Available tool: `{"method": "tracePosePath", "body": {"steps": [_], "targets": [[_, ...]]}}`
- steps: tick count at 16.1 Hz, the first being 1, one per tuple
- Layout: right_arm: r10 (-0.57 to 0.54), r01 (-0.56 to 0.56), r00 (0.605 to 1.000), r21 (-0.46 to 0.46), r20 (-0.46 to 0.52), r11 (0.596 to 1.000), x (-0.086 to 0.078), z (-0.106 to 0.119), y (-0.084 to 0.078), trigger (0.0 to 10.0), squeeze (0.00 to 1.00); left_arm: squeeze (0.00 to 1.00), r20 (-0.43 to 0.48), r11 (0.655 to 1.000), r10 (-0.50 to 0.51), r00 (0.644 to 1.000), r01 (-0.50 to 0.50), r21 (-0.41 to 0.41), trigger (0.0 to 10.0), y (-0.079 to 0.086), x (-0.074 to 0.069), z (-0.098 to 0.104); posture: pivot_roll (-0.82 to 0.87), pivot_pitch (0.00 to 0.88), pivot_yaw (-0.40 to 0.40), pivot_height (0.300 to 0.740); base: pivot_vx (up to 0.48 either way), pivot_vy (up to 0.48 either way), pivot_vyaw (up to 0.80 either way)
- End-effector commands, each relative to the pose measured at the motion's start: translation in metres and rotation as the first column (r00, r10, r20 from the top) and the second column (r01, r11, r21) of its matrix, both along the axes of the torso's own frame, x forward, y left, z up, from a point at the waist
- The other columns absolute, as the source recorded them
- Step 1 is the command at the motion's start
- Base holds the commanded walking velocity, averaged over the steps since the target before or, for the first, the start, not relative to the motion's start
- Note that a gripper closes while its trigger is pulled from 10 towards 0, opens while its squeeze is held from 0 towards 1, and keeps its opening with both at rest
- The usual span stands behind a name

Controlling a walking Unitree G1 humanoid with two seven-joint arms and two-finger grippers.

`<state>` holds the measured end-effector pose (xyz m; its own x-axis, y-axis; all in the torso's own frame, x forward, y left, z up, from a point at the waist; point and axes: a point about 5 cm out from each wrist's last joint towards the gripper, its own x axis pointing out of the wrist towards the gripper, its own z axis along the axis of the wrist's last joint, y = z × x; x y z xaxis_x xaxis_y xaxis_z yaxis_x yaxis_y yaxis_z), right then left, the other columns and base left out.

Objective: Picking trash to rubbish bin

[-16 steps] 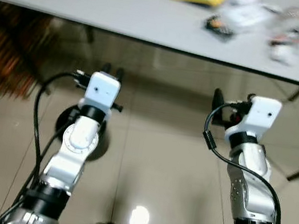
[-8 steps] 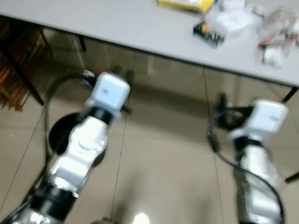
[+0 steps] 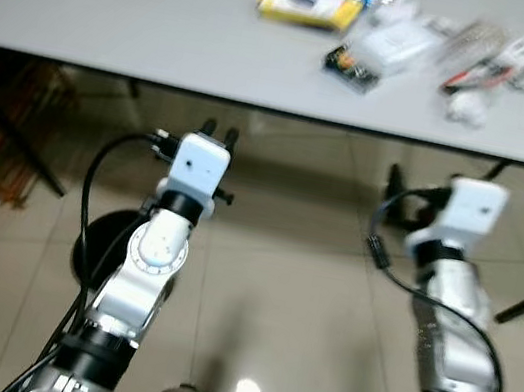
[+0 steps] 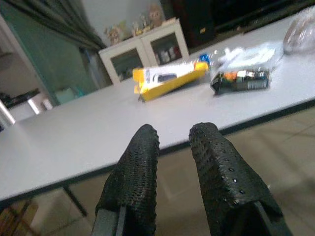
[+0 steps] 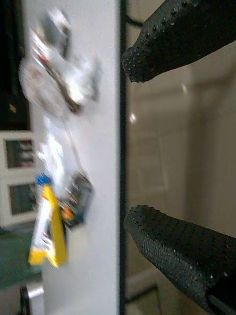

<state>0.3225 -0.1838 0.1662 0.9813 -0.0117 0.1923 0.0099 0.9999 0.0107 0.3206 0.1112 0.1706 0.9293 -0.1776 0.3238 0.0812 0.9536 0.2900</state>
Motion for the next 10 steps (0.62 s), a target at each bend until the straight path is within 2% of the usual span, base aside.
{"method": "tracePosePath", "body": {"steps": [1, 2, 3, 7, 10], "targets": [[0.027, -0.027, 1.000, 0.011, 0.001, 1.000, 0.0004, 0.0000, 0.0111, 10.0, 0.00, 0.00, -0.011, 0.999, 0.029, 1.000, -0.029, 0.013, 10.0, 0.0114, -0.0003, -0.0025, 0.08, 0.234, 0.093, 0.740, 0.319, 0.000, 0.00], [0.027, -0.027, 1.000, 0.012, 0.001, 1.000, 0.0005, 0.0000, 0.0111, 10.0, 0.00, 0.00, -0.012, 1.000, 0.029, 1.000, -0.029, 0.013, 10.0, 0.0114, -0.0002, -0.0025, 0.08, 0.234, 0.093, 0.740, 0.319, 0.000, 0.00], [0.034, -0.034, 0.999, 0.031, -0.010, 0.999, 0.0010, -0.0011, 0.0115, 10.0, 0.00, 0.00, -0.012, 0.999, 0.029, 1.000, -0.029, 0.014, 10.0, 0.0111, 0.0001, -0.0025, 0.08, 0.236, 0.093, 0.740, 0.341, 0.000, -0.80], [0.033, -0.033, 0.999, 0.014, -0.006, 0.999, 0.0007, -0.0003, 0.0115, 10.0, 0.00, 0.00, -0.012, 1.000, 0.028, 1.000, -0.028, 0.013, 10.0, 0.0107, -0.0002, -0.0023, 0.08, 0.236, 0.094, 0.740, 0.340, 0.000, -0.80], [0.030, -0.030, 1.000, 0.013, 0.000, 0.999, 0.0004, 0.0003, 0.0118, 10.0, 0.00, 0.00, -0.012, 1.000, 0.028, 1.000, -0.028, 0.012, 10.0, 0.0106, -0.0003, -0.0024, 0.08, 0.233, 0.093, 0.740, 0.341, 0.000, -0.31]]}}
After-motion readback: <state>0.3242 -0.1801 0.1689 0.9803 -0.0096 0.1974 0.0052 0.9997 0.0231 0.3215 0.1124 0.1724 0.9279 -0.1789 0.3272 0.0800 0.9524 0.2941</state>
